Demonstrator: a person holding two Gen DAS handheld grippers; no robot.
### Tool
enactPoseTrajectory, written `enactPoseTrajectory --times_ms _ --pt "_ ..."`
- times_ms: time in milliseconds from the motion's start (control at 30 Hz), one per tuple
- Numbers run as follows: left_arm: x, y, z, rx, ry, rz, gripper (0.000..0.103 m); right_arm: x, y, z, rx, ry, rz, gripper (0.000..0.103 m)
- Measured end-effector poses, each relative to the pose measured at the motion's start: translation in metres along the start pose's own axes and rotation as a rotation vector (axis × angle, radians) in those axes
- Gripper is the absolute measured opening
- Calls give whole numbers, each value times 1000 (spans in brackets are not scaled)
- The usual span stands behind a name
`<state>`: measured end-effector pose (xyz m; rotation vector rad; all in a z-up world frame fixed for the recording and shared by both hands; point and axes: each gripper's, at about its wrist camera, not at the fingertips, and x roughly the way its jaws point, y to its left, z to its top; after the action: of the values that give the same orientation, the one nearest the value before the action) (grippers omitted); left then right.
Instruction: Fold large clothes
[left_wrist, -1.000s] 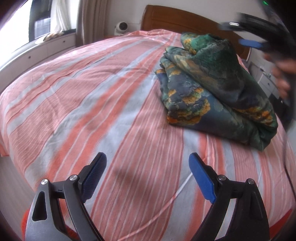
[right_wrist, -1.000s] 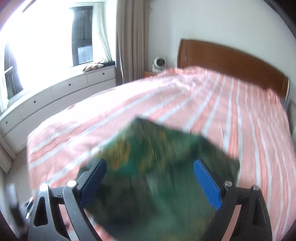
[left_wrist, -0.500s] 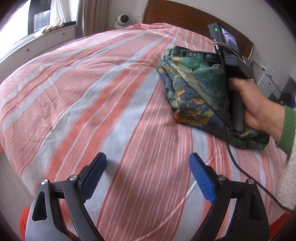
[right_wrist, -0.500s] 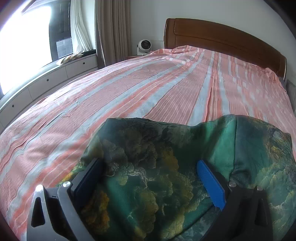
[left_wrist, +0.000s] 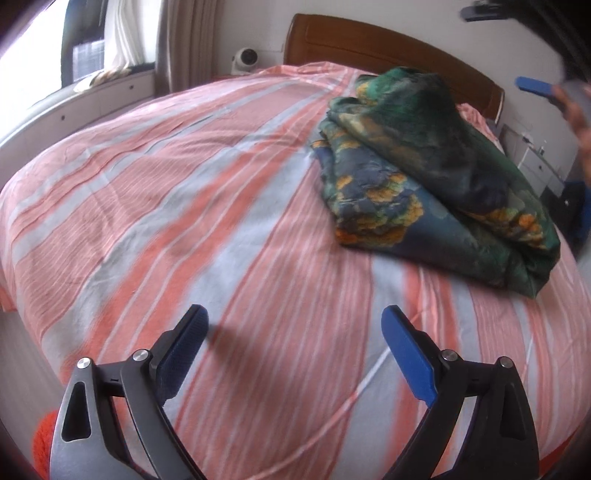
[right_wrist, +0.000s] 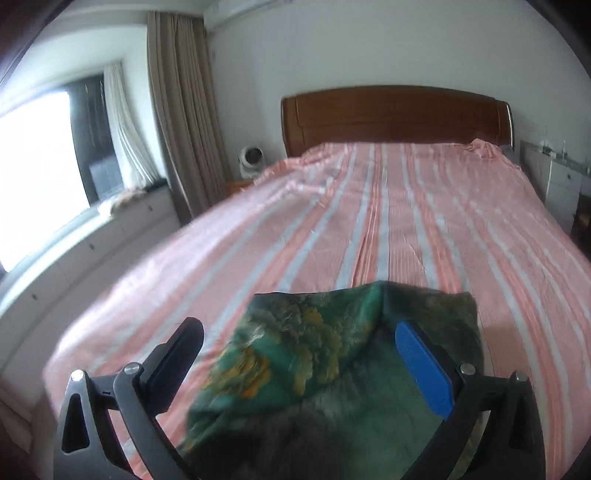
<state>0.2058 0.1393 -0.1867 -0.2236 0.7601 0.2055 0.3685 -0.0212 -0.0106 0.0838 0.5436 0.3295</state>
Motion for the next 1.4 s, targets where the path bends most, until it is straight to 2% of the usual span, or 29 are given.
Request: enactPoseTrajectory --times_ms 33,133,300,467,567,733,1100,1400 --pt "0 -4 -1 12 -4 0 96 -17 -5 -8 -4 -8 18 102" --pt "-2 -18 -5 61 -4 11 96 -53 -23 -47 -43 5 -5 102" --pt "-3 -28 -9 112 4 30 96 -101 -76 -144 -105 97 -84 102" --pt "-4 -28 -11 111 19 26 96 -131 -124 -218 -85 196 -142 102" --pt "-6 -27 -10 103 17 20 96 -146 -140 -242 -57 224 -155 102" --pt "-8 -26 -10 107 14 20 96 -152 -145 -250 -47 229 -155 102" --pt "-2 -15 -5 69 25 17 96 -145 -109 -258 -122 224 -79 102" --pt "-5 -17 -4 93 21 22 96 -140 -108 -267 -106 254 -66 102"
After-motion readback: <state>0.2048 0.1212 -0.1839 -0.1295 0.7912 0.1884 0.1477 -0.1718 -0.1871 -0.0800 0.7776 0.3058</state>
